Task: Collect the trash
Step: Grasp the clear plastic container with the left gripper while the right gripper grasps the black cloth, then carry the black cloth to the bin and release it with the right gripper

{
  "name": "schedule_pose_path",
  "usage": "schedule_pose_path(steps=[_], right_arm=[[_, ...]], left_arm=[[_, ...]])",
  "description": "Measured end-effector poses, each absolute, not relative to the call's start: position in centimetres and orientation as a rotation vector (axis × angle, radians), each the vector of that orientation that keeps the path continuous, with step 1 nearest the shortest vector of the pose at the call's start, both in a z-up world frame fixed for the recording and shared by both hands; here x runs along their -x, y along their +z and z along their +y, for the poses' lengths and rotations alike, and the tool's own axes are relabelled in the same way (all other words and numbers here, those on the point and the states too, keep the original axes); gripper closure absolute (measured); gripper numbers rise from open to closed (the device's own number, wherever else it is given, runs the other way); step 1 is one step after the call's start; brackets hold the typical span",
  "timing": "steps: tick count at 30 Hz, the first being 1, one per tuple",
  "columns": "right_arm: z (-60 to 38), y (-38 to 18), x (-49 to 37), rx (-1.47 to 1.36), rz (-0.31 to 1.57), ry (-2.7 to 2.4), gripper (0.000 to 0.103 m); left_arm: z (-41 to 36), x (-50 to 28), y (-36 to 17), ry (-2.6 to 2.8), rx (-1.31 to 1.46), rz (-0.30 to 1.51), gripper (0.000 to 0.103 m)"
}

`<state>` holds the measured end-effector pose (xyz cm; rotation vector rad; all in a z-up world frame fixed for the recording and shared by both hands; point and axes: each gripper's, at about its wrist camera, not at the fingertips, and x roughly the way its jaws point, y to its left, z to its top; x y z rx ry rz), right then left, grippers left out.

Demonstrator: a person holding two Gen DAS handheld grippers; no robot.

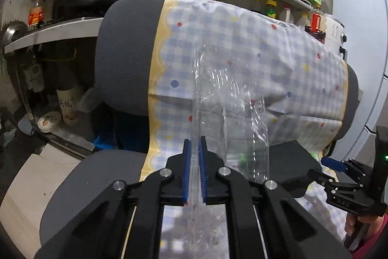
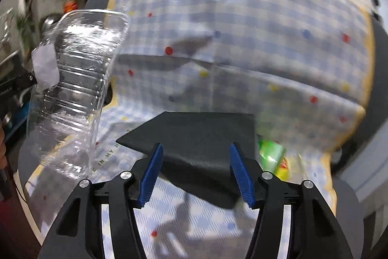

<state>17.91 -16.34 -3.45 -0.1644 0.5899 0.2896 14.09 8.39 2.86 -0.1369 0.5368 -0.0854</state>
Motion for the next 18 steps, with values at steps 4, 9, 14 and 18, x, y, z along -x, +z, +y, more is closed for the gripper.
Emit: schedule_pose_path(steps=[4,9,14,18], right_arm=[[-14.0,-4.3,-18.6,0.34,0.616,0.357,0.037],[-11.8,-6.4,-18.6,0.564,0.624,0.342,0.039],[-11.6,-7.2,-18.9,0.595,0.612,0.291,0.068],[-13.0,-4.5,-16.6,0.447,0.546,0.337,0.091]], left_arm=[[8.8,-14.6,2.2,-0.076,0.149,0.549,0.098],[9.2,-14.5,1.7,-0.076,0.173,0.545,0.098],[9.2,-13.7,1.9,-0.052,0.171,0.525,0.098],[9.8,-12.0,3.0,0.002,0.17,0.483,0.098]])
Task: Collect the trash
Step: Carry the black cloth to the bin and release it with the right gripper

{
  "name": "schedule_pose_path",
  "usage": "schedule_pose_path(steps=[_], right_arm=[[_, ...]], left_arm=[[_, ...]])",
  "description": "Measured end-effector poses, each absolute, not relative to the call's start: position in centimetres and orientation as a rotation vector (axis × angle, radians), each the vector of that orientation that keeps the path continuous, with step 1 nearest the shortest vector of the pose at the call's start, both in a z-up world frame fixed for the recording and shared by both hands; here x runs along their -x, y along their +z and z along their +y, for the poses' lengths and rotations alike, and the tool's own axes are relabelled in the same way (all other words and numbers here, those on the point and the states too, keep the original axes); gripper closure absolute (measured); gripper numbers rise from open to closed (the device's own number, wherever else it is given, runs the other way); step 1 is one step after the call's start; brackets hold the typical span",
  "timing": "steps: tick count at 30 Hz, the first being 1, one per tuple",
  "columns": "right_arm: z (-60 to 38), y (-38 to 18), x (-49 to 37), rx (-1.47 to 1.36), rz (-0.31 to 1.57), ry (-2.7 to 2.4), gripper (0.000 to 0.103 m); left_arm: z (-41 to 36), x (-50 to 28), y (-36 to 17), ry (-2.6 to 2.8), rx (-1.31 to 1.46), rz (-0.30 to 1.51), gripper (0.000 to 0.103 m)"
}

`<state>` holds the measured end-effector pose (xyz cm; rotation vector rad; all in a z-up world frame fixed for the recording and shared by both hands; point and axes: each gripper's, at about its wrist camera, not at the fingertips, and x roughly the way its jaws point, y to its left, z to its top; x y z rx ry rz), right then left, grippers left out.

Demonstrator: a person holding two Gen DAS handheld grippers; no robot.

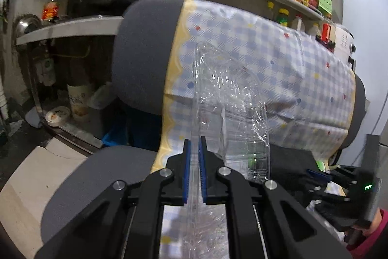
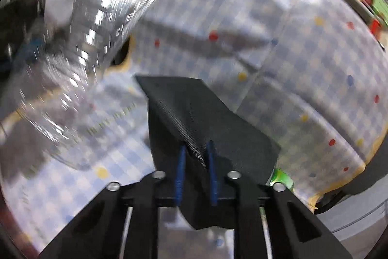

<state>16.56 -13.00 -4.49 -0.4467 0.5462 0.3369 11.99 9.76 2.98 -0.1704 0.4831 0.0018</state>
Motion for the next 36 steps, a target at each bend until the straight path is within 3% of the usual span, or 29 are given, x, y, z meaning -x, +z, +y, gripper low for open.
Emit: schedule_pose_path(steps=[6,11,26,36], right_arm=[[-19.1,1.7,-11.1,-0.027,0.466,0.386,0.098],[-23.3,2.4,-5.8,-0.187,0.459,0.325,0.099],[-38.0,-3.3,14.8,-0.358,0.422,-0.114,0.098],[-46.6,-10.5,23.2,-0.499,0.539,-0.426,0.097]], left_arm=[[8.8,-8.2,4.6,-0.01,0.18,0.435,0.098],[4.1,-4.9,4.5,-0.132,0.172,0.427,0.098],[-14.6,4.4,1.9,-0.498,0.022,0.403,0.098],[-23.9,8.9,0.5,-0.693,-0.077,0.397,0.098]])
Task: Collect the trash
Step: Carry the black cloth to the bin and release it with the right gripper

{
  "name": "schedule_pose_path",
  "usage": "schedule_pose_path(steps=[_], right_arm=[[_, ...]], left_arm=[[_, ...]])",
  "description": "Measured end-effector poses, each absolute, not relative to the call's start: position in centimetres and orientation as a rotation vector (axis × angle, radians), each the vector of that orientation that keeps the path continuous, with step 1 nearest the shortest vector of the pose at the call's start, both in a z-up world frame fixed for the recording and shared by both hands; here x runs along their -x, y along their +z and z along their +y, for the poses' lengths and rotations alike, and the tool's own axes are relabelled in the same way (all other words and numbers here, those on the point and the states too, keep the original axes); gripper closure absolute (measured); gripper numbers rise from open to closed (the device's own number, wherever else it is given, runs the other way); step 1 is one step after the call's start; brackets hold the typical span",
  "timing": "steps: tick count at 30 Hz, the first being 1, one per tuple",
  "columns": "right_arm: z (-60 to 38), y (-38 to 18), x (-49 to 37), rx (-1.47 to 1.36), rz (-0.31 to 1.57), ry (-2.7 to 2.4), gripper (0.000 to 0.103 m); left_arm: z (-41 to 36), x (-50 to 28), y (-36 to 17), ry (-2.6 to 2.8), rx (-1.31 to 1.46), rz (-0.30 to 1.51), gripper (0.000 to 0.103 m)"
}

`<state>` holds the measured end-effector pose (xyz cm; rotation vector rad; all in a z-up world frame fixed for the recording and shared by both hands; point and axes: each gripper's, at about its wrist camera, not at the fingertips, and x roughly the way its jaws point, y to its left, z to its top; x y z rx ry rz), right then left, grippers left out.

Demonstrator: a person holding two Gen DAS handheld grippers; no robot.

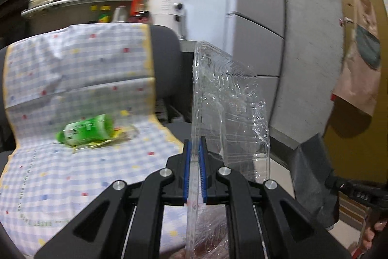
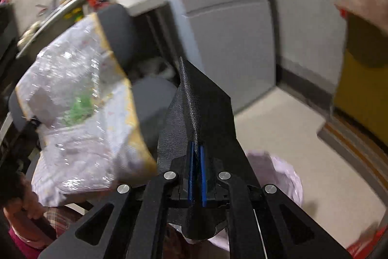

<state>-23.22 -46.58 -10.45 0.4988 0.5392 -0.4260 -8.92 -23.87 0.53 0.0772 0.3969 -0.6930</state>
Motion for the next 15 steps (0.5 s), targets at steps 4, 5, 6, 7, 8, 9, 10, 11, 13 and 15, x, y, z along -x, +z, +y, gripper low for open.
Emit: schedule_pose_path(steps=[4,5,6,7,8,9,10,11,13,15], right_arm=[[-49.6,-14.6,23.4,-0.672,0.582,-0.391,0.097],[-50.3,-15.6,23.2,-0.713,0.592,-0.373,0.095],[-50.6,-16.3,22.6,-0.735,0.607,-0.365,0.091],[-51.1,-17.2,22.2,-0.748,0.637,-0.383,0.086],[-51.1,-17.6,21.7,-0.743,0.66,-0.424,0.083],[-51.5,-18.2,21.8,-0.722,0.681,-0.493,0.076],[-51.7,-18.4,21.9,-0.706,0.69,-0.543,0.075],[-51.9,-18.4,22.1,-0.702,0.69,-0.571,0.074],[-52.2,-17.9,22.6,-0.694,0.675,-0.586,0.074],[-51.8,-16.6,23.0,-0.641,0.647,-0.618,0.074]], left_arm=[[-25.3,9.3,0.0,-0.714,-0.105,0.416,0.098],[-25.4,9.2,-0.2,-0.715,-0.11,0.422,0.098],[-25.5,9.3,-0.2,-0.713,-0.113,0.425,0.098],[-25.6,9.2,-0.3,-0.711,-0.116,0.428,0.098],[-25.6,9.1,-0.4,-0.709,-0.117,0.432,0.098],[-25.7,9.1,-0.5,-0.708,-0.117,0.435,0.098],[-25.7,9.0,-0.6,-0.709,-0.117,0.436,0.098],[-25.7,9.1,-0.6,-0.71,-0.118,0.435,0.098],[-25.8,9.3,-0.6,-0.712,-0.118,0.436,0.098],[-26.1,9.3,-0.8,-0.725,-0.116,0.447,0.098]])
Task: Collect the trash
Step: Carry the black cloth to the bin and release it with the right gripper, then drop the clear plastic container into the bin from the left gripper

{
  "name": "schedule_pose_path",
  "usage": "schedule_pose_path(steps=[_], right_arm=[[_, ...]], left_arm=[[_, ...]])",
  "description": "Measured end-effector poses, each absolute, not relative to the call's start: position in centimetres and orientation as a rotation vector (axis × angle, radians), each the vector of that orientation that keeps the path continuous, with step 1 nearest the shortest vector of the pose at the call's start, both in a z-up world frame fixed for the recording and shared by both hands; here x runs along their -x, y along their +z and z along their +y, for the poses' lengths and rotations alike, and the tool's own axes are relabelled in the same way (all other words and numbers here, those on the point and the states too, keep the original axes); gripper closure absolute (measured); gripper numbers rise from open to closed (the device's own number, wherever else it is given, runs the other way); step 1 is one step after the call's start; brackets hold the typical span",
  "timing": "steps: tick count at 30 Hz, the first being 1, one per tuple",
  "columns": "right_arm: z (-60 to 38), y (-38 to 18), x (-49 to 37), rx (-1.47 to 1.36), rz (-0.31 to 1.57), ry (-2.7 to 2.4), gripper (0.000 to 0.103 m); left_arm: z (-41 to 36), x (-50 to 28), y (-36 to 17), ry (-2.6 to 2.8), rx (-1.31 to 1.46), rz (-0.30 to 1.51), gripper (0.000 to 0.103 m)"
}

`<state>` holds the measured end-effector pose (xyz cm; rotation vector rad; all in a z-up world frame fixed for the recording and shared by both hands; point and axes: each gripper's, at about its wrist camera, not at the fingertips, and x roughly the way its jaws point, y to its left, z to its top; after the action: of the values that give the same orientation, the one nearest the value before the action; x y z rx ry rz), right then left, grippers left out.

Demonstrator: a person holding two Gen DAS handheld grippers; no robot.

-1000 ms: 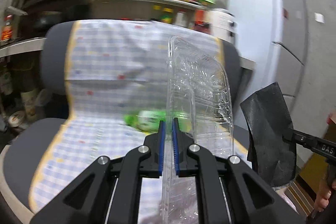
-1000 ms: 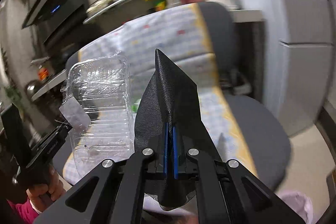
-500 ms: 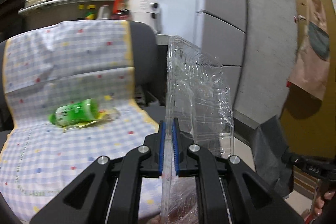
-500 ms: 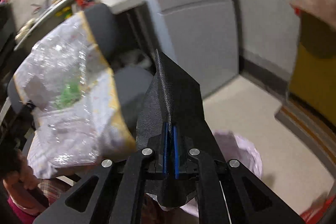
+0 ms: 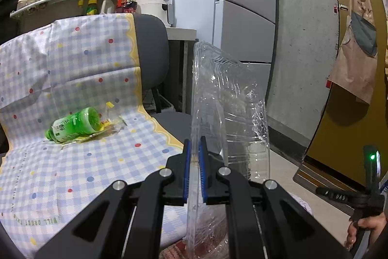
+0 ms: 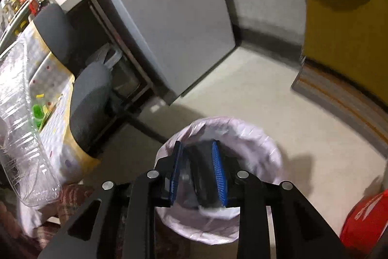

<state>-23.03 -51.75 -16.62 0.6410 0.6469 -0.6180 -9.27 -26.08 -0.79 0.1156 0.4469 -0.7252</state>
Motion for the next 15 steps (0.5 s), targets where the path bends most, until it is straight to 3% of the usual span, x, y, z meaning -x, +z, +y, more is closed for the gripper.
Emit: schedule_pose_path(steps=[15], right_arm=[[-49.4,-8.7,28.0,-0.486,0.399,-0.601,0.074]], left_arm=[[-33.9,13.7,-3.5,-0.941,-0.192,0.475,0.098]])
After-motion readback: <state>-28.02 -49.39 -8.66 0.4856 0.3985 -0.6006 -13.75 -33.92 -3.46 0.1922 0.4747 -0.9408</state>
